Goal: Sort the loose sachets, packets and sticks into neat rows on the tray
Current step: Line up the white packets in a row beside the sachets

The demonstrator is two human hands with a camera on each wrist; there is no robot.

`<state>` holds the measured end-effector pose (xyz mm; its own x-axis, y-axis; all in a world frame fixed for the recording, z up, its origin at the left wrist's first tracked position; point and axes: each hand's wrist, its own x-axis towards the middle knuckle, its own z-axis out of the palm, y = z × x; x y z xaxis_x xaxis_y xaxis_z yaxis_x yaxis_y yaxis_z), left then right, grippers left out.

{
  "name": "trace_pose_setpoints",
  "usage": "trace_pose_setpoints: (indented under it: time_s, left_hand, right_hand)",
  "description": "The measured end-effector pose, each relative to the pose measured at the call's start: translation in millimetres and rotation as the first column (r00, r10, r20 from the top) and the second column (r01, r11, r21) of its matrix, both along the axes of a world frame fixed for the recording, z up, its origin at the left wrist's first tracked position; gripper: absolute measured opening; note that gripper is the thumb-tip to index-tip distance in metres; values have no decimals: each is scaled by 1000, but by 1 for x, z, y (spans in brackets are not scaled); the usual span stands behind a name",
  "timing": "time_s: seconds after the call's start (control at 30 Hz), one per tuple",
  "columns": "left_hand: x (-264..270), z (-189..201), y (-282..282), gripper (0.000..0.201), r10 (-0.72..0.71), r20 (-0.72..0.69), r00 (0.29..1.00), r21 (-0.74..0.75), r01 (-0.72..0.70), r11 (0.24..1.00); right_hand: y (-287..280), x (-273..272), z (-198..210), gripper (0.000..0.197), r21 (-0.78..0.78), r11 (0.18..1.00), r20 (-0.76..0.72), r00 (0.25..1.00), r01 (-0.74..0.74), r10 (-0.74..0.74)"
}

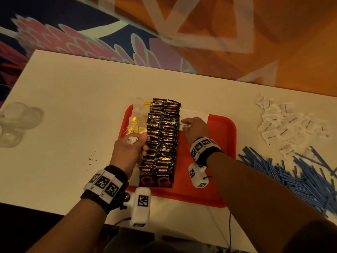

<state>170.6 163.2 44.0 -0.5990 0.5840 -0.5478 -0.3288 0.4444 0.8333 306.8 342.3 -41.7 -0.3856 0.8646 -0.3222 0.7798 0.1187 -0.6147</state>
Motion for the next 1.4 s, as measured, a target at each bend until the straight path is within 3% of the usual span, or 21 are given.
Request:
trace_pose_setpoints:
  time_s: [0.17, 0.3, 0.4, 0.47, 0.57, 0.63, 0.7, 0.83, 0.97, 1.03, 1.23, 1.33, 1.4]
  left_hand:
    - [3, 1, -3, 22, -24, -2, 1000, -11, 24, 1000]
    - [12, 6, 4, 15, -94, 27, 995, -37, 95, 995]
    - [22, 10, 13, 8, -178, 7, 984, -40, 178, 983]
    - [29, 14, 20, 7, -228, 3, 974, -58, 227, 972]
    - [43, 21, 29, 15, -343, -67, 937, -80, 338, 938]
    - [52, 27, 33, 16, -455, -176, 873, -115, 441, 890]
    - [59, 32, 36, 16, -520, -234, 821, -141, 501, 854]
    - [66, 41, 34, 18, -573, -197, 796, -64, 573, 817]
    - [72, 45, 27, 29, -436, 144, 889, 197, 406, 893]
    - [75, 47, 26, 26, -364, 195, 911, 247, 313, 917]
    - [83, 51, 37, 19, -168, 103, 980, 195, 146, 970]
    - [86, 53, 40, 22, -197, -44, 979, 188, 202, 961]
    - [88, 56, 41, 20, -233, -148, 961, 188, 259, 947]
  right_hand:
    - [-3, 6, 5, 28, 7, 998, -33, 998, 55, -55]
    - [-16, 14, 31, 17, -63, 988, -199, 969, 138, -148]
    - [-31, 18, 68, 3, -159, 987, -364, 926, 40, -96]
    - [-41, 21, 93, 8, -236, 969, -472, 881, -80, -42]
    - [-52, 26, 114, 13, -252, 950, -461, 886, -183, 48]
    - [-57, 31, 120, 9, -228, 957, -434, 899, -180, 66]
    - [-60, 39, 125, 4, -214, 968, -412, 910, -134, 35]
    - [-64, 57, 138, 22, -271, 963, -438, 891, -6, -118]
    - [-66, 73, 149, 18, -372, 922, -480, 829, 103, -286]
    - [-67, 78, 150, 15, -386, 914, -489, 812, 126, -319]
    - [-74, 91, 149, 14, -358, 921, -453, 834, 153, -315]
    - [-76, 96, 149, 15, -350, 928, -443, 851, 127, -284]
    - [-77, 94, 152, 16, -404, 908, -485, 817, 108, -313]
